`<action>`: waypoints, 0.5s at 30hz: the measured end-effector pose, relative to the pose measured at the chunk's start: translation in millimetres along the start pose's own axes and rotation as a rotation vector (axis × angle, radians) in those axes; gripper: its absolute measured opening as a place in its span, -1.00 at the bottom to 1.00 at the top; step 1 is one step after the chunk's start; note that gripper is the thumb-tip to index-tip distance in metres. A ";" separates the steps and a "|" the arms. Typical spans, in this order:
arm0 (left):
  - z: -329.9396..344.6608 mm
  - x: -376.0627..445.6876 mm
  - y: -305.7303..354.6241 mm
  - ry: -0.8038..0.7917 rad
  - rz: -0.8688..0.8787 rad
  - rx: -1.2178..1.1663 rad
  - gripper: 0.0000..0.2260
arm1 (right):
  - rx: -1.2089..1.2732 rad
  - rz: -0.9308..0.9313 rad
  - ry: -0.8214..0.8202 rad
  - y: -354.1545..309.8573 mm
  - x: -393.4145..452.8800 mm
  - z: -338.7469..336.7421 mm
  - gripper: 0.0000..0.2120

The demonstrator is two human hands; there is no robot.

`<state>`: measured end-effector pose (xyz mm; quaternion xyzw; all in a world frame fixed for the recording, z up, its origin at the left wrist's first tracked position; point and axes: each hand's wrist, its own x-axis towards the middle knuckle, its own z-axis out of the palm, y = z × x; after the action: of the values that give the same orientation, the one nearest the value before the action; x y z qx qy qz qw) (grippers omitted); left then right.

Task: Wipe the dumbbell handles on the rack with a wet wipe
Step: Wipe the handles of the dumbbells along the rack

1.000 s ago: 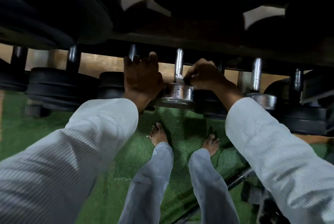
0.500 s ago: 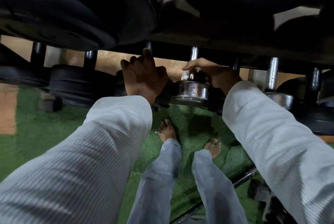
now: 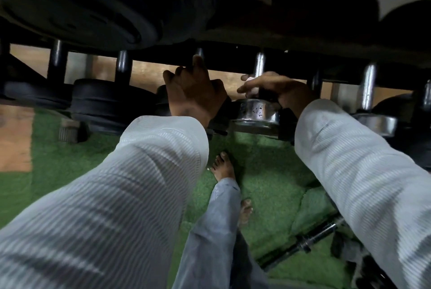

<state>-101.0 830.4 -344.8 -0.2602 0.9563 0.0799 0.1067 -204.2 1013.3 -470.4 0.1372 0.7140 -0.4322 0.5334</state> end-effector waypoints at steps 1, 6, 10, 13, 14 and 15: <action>11.6 -10.3 2.0 -0.053 0.010 0.000 -0.54 | -0.065 -0.041 0.034 0.2 -1.3 0.0 -0.23; 12.8 -8.6 1.0 -0.064 0.018 -0.035 -0.49 | -0.153 -0.235 0.417 18.8 -27.4 -3.6 -0.41; 14.7 -12.3 0.5 -0.067 0.021 -0.049 -0.47 | -0.140 -0.431 0.734 17.9 -25.5 3.1 -0.53; 16.7 -8.7 -1.0 -0.052 0.012 -0.062 -0.48 | -0.069 -0.512 0.893 -9.2 -17.6 11.8 -0.70; 17.9 -9.0 -1.6 -0.045 0.016 -0.066 -0.49 | -0.033 -0.481 0.953 -17.7 -10.8 12.2 -0.75; 20.2 -8.7 -1.8 -0.037 0.022 -0.065 -0.49 | 0.007 -0.429 1.008 -24.8 -6.0 11.4 -0.79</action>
<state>-89.5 837.2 -362.3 -0.2513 0.9540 0.1169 0.1148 -210.8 991.6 -454.1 0.1803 0.8917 -0.4145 0.0244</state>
